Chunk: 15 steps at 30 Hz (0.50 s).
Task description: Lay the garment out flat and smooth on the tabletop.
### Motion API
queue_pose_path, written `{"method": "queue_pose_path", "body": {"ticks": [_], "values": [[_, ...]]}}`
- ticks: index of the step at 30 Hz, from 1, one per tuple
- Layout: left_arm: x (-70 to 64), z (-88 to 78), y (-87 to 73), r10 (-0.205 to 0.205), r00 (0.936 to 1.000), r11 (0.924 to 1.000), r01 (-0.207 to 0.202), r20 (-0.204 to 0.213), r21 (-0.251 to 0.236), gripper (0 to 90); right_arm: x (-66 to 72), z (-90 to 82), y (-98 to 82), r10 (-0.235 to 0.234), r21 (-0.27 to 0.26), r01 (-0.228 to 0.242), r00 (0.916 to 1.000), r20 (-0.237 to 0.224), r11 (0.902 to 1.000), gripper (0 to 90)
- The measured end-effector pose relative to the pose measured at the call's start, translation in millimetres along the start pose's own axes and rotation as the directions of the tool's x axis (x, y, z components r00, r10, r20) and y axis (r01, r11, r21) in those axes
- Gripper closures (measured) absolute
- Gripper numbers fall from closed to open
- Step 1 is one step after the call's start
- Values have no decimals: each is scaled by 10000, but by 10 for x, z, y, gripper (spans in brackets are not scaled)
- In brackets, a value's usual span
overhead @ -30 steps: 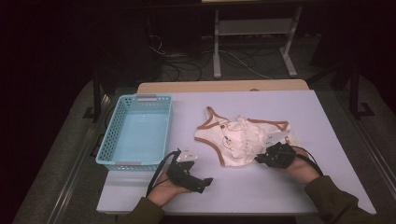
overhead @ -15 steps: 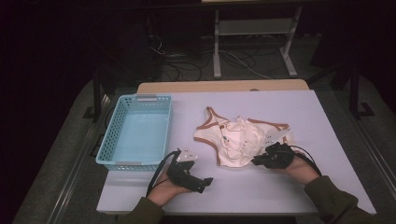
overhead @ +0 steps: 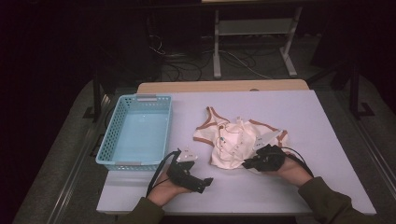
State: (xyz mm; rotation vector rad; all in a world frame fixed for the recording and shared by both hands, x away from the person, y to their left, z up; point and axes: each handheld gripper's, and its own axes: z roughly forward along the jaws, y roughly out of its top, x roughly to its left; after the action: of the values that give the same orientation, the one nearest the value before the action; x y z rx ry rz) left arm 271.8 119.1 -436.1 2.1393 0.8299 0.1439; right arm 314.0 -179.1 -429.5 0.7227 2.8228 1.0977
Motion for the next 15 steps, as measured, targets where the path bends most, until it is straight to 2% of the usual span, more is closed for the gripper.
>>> {"method": "queue_pose_path", "body": {"ticks": [6, 7, 9, 11, 14, 15], "values": [[-1, 1, 0, 17, 10000, 10000, -17, -13, 17, 0, 31, 55, 93, -66, -71, 65, 9999, -149, 10000, 857], [8, -4, 2, 164, 9999, 9998, -164, -18, 113, 0, 32, 64, 109, -137, -102, 136, 9998, -129, 9999, 857], [1, 3, 1, 76, 10000, 10000, -76, -26, 43, 0, 30, 78, 140, -311, -143, 308, 9992, -263, 9994, 857], [1, 3, 1, 85, 10000, 10000, -85, -26, 42, 0, 50, 91, 182, -230, -201, 224, 9993, -308, 9995, 857], [10, -4, 3, 176, 9998, 9998, -176, -29, 115, 0, 70, 123, 244, -376, -281, 366, 9987, -340, 9989, 857], [2, 2, 1, 57, 10000, 10000, -57, -33, 24, 0, 80, 136, 265, -340, -314, 327, 9986, -417, 9990, 857]]}}
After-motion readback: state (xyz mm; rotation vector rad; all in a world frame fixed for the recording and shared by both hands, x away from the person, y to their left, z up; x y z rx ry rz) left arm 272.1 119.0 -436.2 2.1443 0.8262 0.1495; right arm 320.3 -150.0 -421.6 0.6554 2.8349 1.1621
